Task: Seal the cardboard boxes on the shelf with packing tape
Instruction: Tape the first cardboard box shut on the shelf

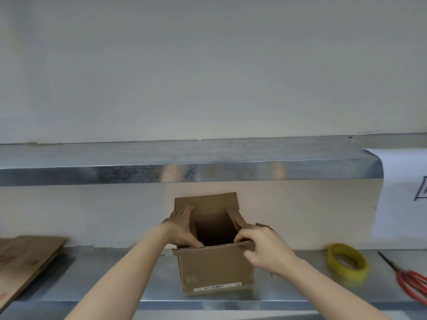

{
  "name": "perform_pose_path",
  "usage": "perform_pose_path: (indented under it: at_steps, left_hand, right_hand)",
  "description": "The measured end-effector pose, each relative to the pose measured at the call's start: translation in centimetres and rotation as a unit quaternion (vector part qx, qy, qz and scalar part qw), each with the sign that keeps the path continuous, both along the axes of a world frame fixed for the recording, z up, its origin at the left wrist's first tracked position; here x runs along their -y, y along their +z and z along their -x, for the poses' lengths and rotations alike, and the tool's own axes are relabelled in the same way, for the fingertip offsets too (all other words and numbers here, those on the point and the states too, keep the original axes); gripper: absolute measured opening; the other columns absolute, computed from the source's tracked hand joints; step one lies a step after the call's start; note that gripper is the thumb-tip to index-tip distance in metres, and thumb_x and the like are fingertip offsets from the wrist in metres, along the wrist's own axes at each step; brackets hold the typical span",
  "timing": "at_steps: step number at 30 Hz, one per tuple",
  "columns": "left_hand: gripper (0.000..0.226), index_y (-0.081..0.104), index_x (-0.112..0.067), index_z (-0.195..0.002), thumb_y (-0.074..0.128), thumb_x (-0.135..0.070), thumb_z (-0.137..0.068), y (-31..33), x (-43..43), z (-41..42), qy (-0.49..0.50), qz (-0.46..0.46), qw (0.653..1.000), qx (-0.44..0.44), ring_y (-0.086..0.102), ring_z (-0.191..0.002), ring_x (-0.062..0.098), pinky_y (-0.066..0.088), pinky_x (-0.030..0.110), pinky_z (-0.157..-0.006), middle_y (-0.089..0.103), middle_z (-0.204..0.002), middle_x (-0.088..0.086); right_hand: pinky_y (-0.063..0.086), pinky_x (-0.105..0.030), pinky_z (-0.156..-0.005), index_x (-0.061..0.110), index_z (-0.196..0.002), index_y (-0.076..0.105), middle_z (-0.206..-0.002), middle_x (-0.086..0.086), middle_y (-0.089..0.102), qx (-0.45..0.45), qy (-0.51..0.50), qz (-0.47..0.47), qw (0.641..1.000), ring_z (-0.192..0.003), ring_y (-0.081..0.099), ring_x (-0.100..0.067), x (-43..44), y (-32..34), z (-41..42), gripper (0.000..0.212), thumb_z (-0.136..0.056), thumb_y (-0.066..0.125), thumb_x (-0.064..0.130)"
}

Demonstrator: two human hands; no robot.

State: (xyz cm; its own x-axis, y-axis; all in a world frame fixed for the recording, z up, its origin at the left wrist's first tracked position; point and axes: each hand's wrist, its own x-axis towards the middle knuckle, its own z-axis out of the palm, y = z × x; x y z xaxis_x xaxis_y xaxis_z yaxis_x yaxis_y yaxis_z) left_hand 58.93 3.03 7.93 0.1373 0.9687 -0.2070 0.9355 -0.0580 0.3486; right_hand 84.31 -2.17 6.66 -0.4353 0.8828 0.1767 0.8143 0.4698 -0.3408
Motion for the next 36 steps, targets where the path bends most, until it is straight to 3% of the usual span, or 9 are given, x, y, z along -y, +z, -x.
perform_pose_path:
  at_steps: [3, 12, 17, 21, 25, 27, 30, 33, 36]
  left_hand:
    - [0.123, 0.0, -0.029, -0.151, 0.08, -0.052, -0.061, -0.3, 0.0, 0.1, 0.001, -0.001, 1.0, -0.003, 0.018, -0.143, 0.028, 0.03, 0.041, -0.114, 0.012, -0.158, 0.002]
    - [0.113, 0.01, -0.027, -0.15, 0.085, -0.041, -0.066, -1.3, 0.1, 1.0, 0.004, -0.015, 0.991, 0.135, 0.03, -0.14, 0.026, 0.033, 0.041, -0.113, 0.017, -0.157, 0.002]
    - [0.075, 0.027, -0.033, -0.146, 0.046, -0.07, -0.084, -0.4, 1.7, 1.5, 0.082, -0.024, 0.947, 0.31, 0.041, -0.132, 0.017, 0.036, 0.029, -0.104, 0.039, -0.144, -0.009]
    - [0.11, 0.033, -0.039, -0.14, 0.054, -0.094, -0.048, -0.2, 2.8, 3.0, 0.105, -0.042, 0.904, 0.412, 0.051, -0.121, 0.01, 0.041, 0.028, -0.099, 0.049, -0.137, -0.011]
    - [0.102, 0.018, -0.036, -0.147, 0.083, -0.042, -0.069, -1.2, 3.1, 2.6, 0.09, -0.112, 0.942, 0.303, 0.054, -0.115, 0.011, 0.049, 0.026, -0.092, 0.048, -0.129, -0.005]
    - [0.109, 0.004, -0.034, -0.152, 0.08, -0.037, -0.074, -1.3, 3.0, 2.2, 0.088, -0.122, 0.955, 0.257, 0.049, -0.121, 0.017, 0.046, 0.029, -0.099, 0.034, -0.14, 0.001]
    - [0.109, -0.008, -0.035, -0.152, 0.072, -0.048, -0.079, -1.4, 2.4, 2.0, 0.088, -0.097, 0.981, 0.142, 0.026, -0.138, 0.029, 0.035, 0.039, -0.111, 0.008, -0.149, 0.002]
    - [0.092, 0.01, -0.029, -0.151, 0.069, -0.046, -0.082, -1.4, 2.5, 2.0, 0.083, -0.133, 0.981, 0.112, 0.012, -0.139, 0.03, 0.027, 0.041, -0.114, 0.004, -0.149, -0.002]
    - [0.048, 0.043, -0.023, -0.126, 0.066, -0.04, -0.086, -2.1, 2.6, 2.3, 0.059, -0.168, 0.976, 0.126, 0.019, -0.137, 0.025, 0.03, 0.038, -0.11, 0.015, -0.151, -0.004]
  right_hand:
    - [0.037, -0.026, -0.108, 0.04, -0.126, 0.06, -0.149, 0.014, 0.04, 0.012, 0.018, 0.027, 0.999, -0.128, 0.048, -0.013, 0.7, 0.0, 0.1, 0.045, -0.082, 0.058, 0.032]
    - [0.045, -0.031, -0.103, 0.044, -0.137, 0.041, -0.137, 0.009, 0.055, -0.044, -0.003, 0.095, 0.995, -0.124, 0.052, -0.012, -0.9, 0.6, 0.5, 0.061, -0.078, 0.055, 0.045]
    - [0.046, -0.032, -0.088, 0.035, -0.127, 0.035, -0.126, 0.0, 0.059, -0.045, -0.042, 0.101, 0.993, -0.111, 0.055, -0.023, -2.0, 1.3, 0.7, 0.054, -0.079, 0.057, 0.046]
    - [0.042, -0.028, -0.08, 0.035, -0.125, 0.033, -0.114, 0.005, 0.053, -0.097, -0.065, 0.079, 0.99, -0.1, 0.054, -0.018, -2.6, 1.8, 0.9, 0.06, -0.078, 0.07, 0.04]
    - [0.042, -0.022, -0.075, 0.037, -0.135, 0.03, -0.122, 0.001, 0.044, -0.163, -0.069, 0.076, 0.981, -0.1, 0.051, -0.015, -3.4, 1.4, 1.5, 0.08, -0.073, 0.08, 0.03]
    - [0.045, -0.019, -0.075, 0.042, -0.145, 0.017, -0.138, 0.002, 0.033, -0.168, -0.062, 0.092, 0.98, -0.105, 0.05, -0.017, -3.5, 1.3, 1.7, 0.095, -0.075, 0.08, 0.03]
    - [0.042, -0.035, -0.102, 0.045, -0.149, 0.001, -0.155, 0.009, 0.013, -0.105, -0.066, 0.082, 0.989, -0.135, 0.029, -0.022, -3.8, 1.3, 2.0, 0.104, -0.078, 0.077, 0.034]
    - [0.024, -0.043, -0.116, 0.042, -0.151, -0.007, -0.16, 0.011, 0.008, -0.044, -0.075, 0.075, 0.993, -0.146, 0.011, -0.023, -4.0, 1.3, 2.0, 0.104, -0.082, 0.072, 0.04]
    - [0.026, -0.041, -0.115, 0.035, -0.153, 0.003, -0.156, 0.006, 0.023, -0.045, -0.073, 0.092, 0.992, -0.145, 0.015, -0.022, -4.2, 0.8, 1.8, 0.09, -0.087, 0.065, 0.043]
